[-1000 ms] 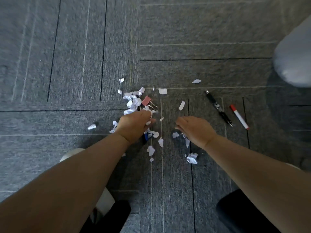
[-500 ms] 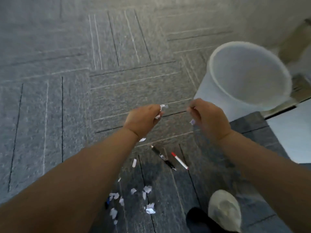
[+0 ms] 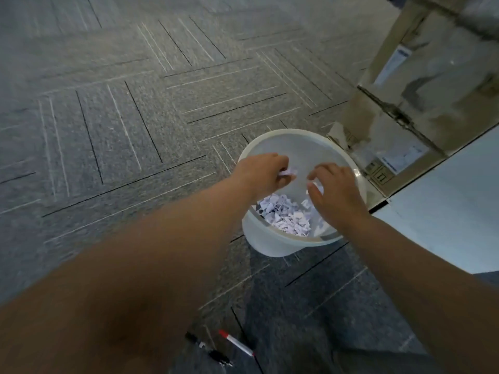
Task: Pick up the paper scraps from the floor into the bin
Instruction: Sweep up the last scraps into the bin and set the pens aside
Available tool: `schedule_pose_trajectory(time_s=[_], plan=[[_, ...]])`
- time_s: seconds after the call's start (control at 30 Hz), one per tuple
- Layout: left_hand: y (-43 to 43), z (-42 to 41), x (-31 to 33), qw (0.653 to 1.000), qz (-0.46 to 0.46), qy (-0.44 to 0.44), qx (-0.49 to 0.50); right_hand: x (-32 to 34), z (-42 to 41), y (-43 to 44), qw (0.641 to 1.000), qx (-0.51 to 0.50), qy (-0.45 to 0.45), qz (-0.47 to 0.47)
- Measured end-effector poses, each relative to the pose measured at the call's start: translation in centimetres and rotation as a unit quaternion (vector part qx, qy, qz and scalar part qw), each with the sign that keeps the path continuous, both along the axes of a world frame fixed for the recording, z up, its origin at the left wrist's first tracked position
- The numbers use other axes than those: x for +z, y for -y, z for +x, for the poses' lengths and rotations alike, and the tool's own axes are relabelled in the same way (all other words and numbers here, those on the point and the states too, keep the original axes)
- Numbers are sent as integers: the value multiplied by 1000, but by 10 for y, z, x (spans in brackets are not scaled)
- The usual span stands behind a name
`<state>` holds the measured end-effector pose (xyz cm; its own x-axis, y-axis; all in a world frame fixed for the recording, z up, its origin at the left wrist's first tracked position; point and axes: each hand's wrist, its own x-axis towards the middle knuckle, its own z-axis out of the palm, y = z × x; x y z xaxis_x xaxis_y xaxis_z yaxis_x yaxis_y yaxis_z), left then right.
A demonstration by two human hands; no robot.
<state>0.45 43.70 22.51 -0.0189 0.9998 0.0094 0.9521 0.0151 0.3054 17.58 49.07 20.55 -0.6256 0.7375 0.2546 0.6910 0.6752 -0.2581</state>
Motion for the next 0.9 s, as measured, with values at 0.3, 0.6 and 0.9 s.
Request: schedule_pose_trajectory(time_s=[0.3, 0.6, 0.9], plan=[[9, 1, -25, 989, -71, -126, -35, -9, 4, 24, 998, 4, -40, 50], [128, 10, -9, 995, 1, -80, 64, 14, 3, 106, 992, 48, -79, 86], [342, 29, -54, 982, -68, -59, 166, -35, 4, 263, 986, 157, -57, 31]])
